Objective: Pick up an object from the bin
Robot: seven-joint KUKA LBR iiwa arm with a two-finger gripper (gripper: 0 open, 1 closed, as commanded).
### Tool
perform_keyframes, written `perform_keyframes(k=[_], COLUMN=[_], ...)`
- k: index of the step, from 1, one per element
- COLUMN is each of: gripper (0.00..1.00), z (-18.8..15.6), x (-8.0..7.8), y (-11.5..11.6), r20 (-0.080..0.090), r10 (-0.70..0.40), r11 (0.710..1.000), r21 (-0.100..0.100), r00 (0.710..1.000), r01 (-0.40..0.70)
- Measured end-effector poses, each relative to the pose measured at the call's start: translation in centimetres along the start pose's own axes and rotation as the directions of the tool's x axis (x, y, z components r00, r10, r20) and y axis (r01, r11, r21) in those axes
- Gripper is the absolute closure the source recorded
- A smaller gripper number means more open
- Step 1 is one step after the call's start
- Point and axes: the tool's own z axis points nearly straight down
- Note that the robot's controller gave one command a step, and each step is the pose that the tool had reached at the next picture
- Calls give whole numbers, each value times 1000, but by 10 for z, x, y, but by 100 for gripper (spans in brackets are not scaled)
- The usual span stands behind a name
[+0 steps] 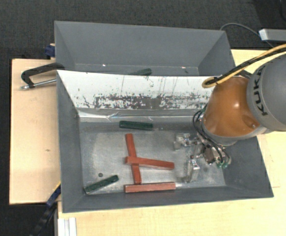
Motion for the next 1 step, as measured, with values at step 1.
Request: perform_keyframes(k=[1], gripper=[0], z=[-14], x=[6], y=[53], r20=[13], r10=[-40], r11=[999], r21=[2], r00=[999], r01=[40])
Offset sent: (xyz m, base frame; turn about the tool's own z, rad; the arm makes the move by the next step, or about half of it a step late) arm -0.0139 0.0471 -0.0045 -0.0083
